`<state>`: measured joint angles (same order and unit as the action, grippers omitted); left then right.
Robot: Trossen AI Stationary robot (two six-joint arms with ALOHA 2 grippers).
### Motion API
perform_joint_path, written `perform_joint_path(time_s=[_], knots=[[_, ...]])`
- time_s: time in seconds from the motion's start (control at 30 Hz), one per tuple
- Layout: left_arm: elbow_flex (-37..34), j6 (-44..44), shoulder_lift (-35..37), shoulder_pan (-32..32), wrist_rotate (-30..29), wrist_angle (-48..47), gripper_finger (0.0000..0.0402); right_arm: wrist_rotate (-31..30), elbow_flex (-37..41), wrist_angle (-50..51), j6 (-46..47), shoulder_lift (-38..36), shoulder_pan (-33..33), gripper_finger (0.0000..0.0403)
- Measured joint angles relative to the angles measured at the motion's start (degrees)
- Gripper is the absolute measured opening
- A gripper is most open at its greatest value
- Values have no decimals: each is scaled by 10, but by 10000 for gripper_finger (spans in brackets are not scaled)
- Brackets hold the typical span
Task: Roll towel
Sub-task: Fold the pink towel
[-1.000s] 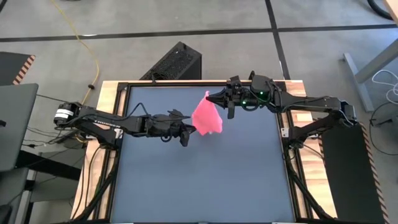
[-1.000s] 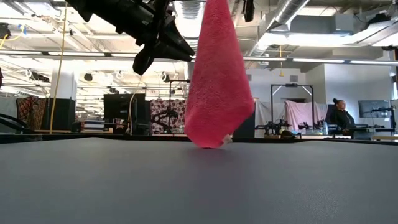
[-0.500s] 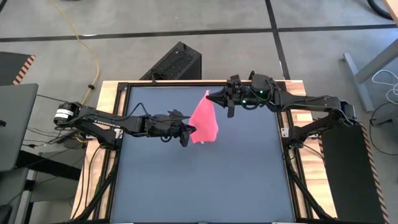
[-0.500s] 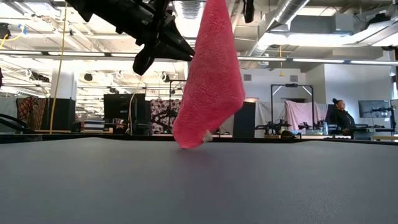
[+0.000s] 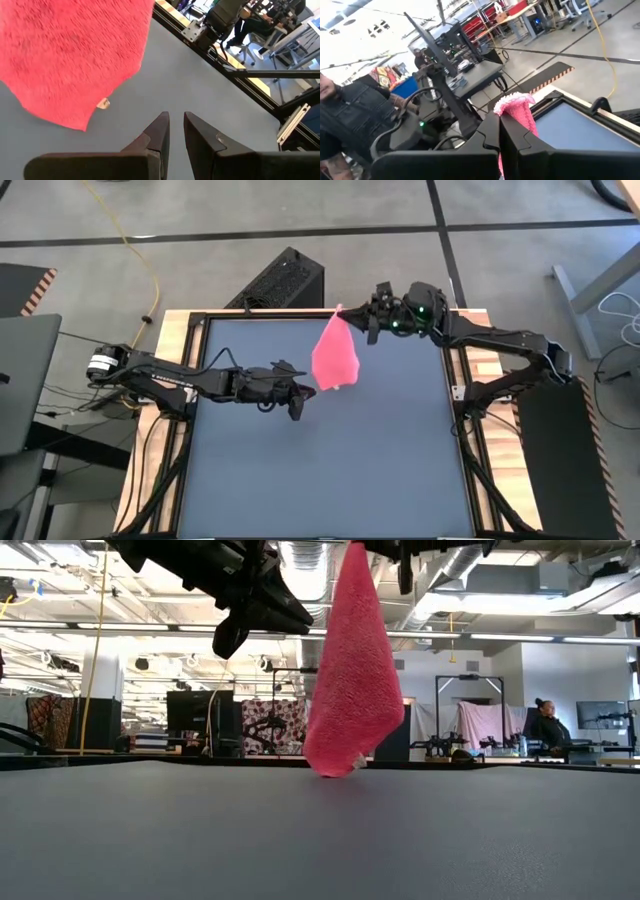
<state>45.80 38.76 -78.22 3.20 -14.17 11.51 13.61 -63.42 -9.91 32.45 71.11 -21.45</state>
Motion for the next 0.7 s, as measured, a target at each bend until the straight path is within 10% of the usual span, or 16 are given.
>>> perform_joint_path(time_s=[0.7], knots=[[0, 0, 0, 10, 4, -5, 45, -34, 0, 30, 92, 70, 206, 21]])
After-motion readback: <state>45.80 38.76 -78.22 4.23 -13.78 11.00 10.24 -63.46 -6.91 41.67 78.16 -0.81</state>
